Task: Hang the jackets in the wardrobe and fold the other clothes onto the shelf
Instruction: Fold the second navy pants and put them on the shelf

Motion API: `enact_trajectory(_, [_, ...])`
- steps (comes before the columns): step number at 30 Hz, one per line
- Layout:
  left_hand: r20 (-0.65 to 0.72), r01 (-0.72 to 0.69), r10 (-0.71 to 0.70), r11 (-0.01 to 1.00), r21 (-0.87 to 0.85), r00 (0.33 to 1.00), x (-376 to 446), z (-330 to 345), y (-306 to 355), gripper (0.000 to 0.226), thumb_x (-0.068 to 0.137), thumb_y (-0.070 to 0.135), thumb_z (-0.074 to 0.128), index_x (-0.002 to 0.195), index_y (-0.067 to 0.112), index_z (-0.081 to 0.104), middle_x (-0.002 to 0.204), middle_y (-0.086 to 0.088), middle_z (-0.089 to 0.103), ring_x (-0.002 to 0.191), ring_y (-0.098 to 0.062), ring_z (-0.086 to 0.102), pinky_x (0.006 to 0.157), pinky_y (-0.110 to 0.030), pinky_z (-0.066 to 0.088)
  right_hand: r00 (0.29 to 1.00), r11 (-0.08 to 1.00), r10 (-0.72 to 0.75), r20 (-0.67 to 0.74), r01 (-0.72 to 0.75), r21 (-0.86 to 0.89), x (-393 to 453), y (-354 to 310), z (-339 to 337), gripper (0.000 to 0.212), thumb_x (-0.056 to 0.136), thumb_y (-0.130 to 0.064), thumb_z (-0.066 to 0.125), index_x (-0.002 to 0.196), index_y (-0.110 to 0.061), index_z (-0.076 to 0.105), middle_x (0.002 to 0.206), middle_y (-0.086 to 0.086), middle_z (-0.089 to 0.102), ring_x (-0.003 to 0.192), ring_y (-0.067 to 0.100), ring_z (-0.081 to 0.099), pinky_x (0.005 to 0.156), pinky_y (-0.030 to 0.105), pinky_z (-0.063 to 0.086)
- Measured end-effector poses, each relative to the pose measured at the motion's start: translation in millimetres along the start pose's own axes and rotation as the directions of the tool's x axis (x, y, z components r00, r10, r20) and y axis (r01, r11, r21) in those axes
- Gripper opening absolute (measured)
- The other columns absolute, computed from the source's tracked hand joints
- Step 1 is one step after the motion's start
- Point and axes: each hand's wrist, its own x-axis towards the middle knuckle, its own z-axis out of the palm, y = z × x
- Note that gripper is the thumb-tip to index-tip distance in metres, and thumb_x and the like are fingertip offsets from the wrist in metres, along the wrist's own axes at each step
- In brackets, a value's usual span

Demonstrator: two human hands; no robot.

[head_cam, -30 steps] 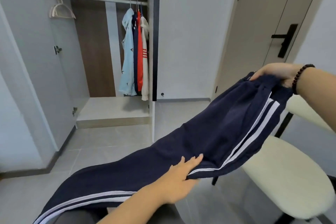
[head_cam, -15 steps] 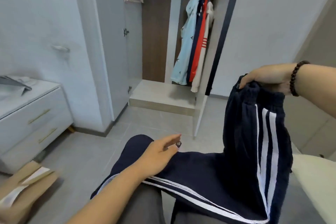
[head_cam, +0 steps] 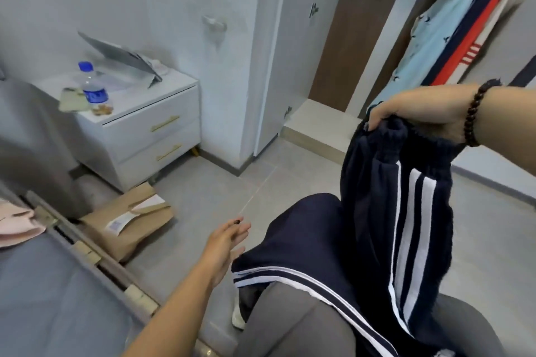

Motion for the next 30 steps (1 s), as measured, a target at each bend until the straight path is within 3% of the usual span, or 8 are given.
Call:
enact_trajectory(5, [0.032,0.295,-0.294,0.954,-0.045,0.955,36.3,-18.2,-37.3,0.035,0.098,0.029,0.054,0.130,0.016,0.054,0.127,-0.010,0.063,0.119,-0.027,0.059,0.104,-0.043,0.044,0.996,0.997,-0.050,0.080,0.045,0.059,49.7,-31.3,64.2,0.015,0.086,-0.012,0.058,0.072,-0.007,0.058,0.057,0.008,0.058,0.043,0.017,0.054,0.043,0.019,0.048])
enact_trajectory(8, [0.168,0.470,-0.476,0.879,0.075,0.863,49.7,-24.0,-49.1,0.034,0.091,0.041,0.059,0.114,0.015,0.064,0.112,-0.011,0.072,0.100,-0.029,0.070,0.090,-0.044,0.056,0.990,0.994,-0.049,0.131,0.035,0.108,75.9,-35.6,93.4,0.009,0.085,-0.010,0.056,0.076,-0.009,0.056,0.049,0.003,0.055,0.038,0.015,0.053,0.039,0.020,0.045])
enact_trajectory(12, [0.210,0.541,-0.577,0.815,0.208,0.789,59.2,-26.2,-52.7,0.043,0.065,0.057,0.069,0.088,0.021,0.074,0.096,-0.003,0.075,0.081,-0.019,0.072,0.069,-0.031,0.056,0.989,0.986,-0.021,0.145,-0.003,0.165,97.6,-27.5,108.5,0.008,0.082,-0.008,0.057,0.074,-0.010,0.055,0.056,0.005,0.050,0.041,0.015,0.049,0.041,0.021,0.043])
enact_trajectory(17, [0.239,0.586,-0.574,0.810,0.027,0.783,66.4,-30.7,-56.8,0.059,0.067,0.064,0.074,0.096,0.012,0.077,0.107,-0.009,0.073,0.088,-0.025,0.071,0.077,-0.033,0.056,0.978,0.953,0.008,0.209,-0.071,0.295,106.5,-15.0,100.3,0.015,0.082,-0.007,0.055,0.068,-0.009,0.050,0.055,0.006,0.050,0.037,0.014,0.050,0.038,0.020,0.042])
enact_trajectory(20, [0.255,0.566,-0.531,0.820,-0.086,0.808,72.2,-28.2,-46.3,0.062,0.068,0.060,0.078,0.100,0.006,0.077,0.100,-0.013,0.073,0.084,-0.030,0.071,0.073,-0.036,0.057,0.976,0.948,0.011,0.219,-0.080,0.308,105.8,-10.3,89.7,0.017,0.082,-0.008,0.052,0.065,-0.009,0.050,0.056,0.006,0.049,0.037,0.014,0.049,0.037,0.019,0.041])
enact_trajectory(22, [0.265,0.503,-0.468,0.861,-0.080,0.843,74.6,-25.5,-23.6,0.055,0.067,0.051,0.082,0.100,0.007,0.077,0.104,-0.014,0.073,0.090,-0.031,0.072,0.075,-0.039,0.058,0.976,0.947,0.010,0.215,-0.079,0.311,103.8,-7.1,81.5,0.016,0.083,-0.009,0.052,0.067,-0.009,0.051,0.060,0.007,0.049,0.042,0.017,0.049,0.038,0.021,0.043])
enact_trajectory(26, [0.226,0.354,-0.341,0.935,-0.021,0.913,72.2,-22.4,39.7,0.051,0.058,0.029,0.086,0.100,0.002,0.074,0.100,-0.017,0.074,0.081,-0.030,0.073,0.065,-0.038,0.059,0.988,0.948,0.021,0.152,-0.068,0.312,95.9,1.6,61.7,0.012,0.083,-0.012,0.054,0.072,-0.007,0.055,0.064,0.010,0.053,0.049,0.020,0.050,0.043,0.022,0.047])
enact_trajectory(30, [0.210,0.219,-0.194,0.970,-0.105,0.958,55.2,-10.1,99.6,0.054,0.061,0.026,0.085,0.105,-0.002,0.071,0.109,-0.019,0.071,0.093,-0.032,0.070,0.082,-0.041,0.056,0.998,0.945,0.023,0.057,-0.040,0.324,85.0,11.0,40.1,0.013,0.084,-0.012,0.056,0.073,-0.007,0.059,0.066,0.011,0.057,0.049,0.021,0.053,0.044,0.022,0.048])
